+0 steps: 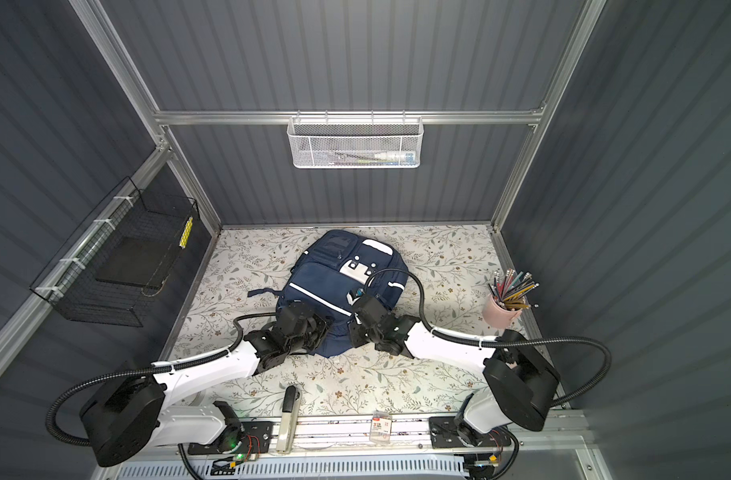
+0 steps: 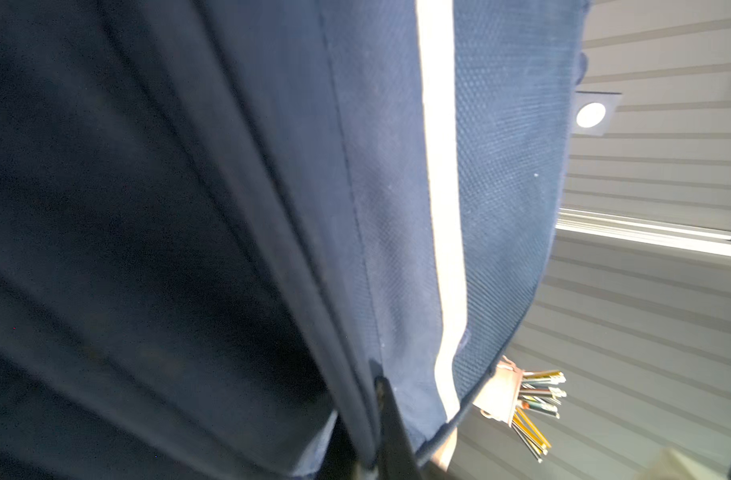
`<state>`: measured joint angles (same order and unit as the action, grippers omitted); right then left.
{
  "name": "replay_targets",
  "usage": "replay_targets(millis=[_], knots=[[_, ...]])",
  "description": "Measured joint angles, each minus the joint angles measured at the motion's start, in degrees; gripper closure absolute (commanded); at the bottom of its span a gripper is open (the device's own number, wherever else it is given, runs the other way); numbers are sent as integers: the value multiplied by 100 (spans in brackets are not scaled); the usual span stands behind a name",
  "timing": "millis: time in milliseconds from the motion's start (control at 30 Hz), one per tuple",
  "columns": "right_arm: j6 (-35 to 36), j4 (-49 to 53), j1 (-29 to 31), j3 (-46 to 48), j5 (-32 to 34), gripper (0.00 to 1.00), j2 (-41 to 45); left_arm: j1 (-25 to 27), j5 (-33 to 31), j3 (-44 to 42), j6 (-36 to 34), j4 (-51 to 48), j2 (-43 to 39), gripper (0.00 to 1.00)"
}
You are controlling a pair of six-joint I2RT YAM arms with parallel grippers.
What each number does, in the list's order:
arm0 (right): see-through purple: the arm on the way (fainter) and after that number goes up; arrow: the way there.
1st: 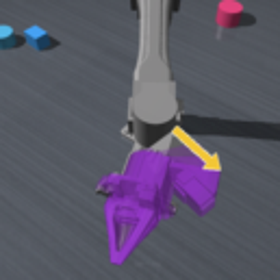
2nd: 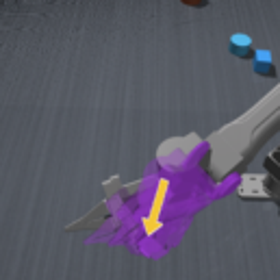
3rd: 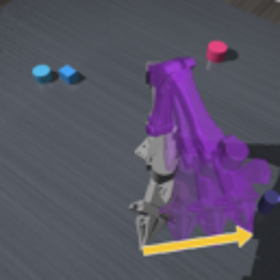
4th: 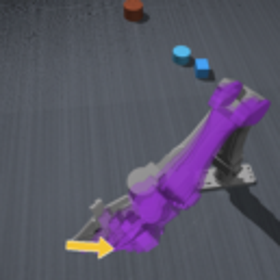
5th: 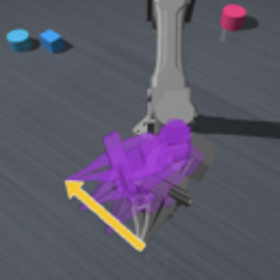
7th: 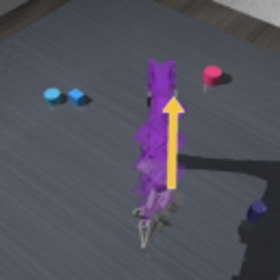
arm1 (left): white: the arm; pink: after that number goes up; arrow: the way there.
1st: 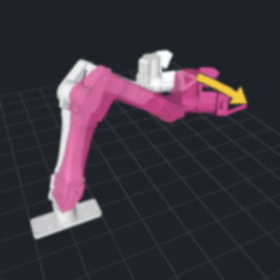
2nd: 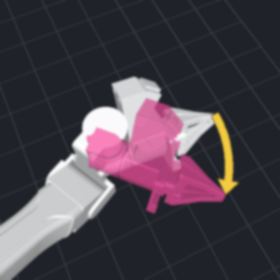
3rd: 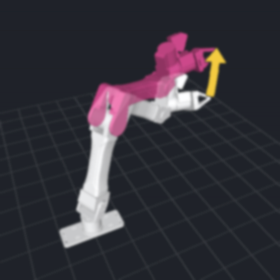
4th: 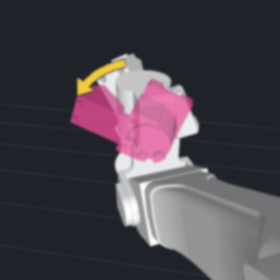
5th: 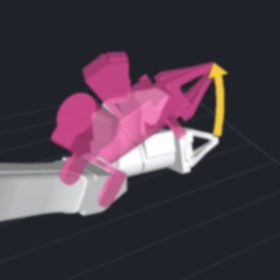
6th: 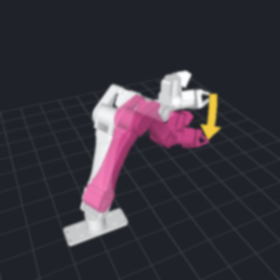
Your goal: Pack the student bag
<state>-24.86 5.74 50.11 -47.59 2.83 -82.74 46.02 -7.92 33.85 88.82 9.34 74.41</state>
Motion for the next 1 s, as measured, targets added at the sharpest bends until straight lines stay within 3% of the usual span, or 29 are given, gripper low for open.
replay_targets(millis=[267, 533, 567, 600, 633, 667, 700, 767, 967, 1000], knots=[[546, 22, -809, 33, -708, 100, 243, 2, 61, -15, -26, 122, -199, 100], [828, 195, -1117, -127, -1248, 100, 111, 0, 87, -2, -72, 160, -195, 100], [831, 199, -1130, -129, -1272, 100, 114, 0, 94, -2, -85, 179, -186, 96], [831, 201, -1143, -129, -1294, 100, 116, 0, 111, -2, -127, 212, -166, 81], [833, 208, -1169, -129, -1300, 100, 125, 0, 133, 7, -223, 260, -125, 59], [833, 256, -1215, -129, -1191, 100, 144, 2, 151, 42, -339, 232, -74, 45], [841, 326, -1294, -125, -1115, 100, 173, 2, 151, 74, -457, 219, -22, 37], [846, 522, -1495, -116, -828, 100, 269, 2, 149, 223, -688, 162, 81, 29], [883, 973, -1932, -116, -157, 96, 699, 7, 146, 544, -1266, 7, -52, 25], [890, 1027, -1987, -111, -118, 87, 754, 20, 129, 544, -1366, -76, -157, 17]])
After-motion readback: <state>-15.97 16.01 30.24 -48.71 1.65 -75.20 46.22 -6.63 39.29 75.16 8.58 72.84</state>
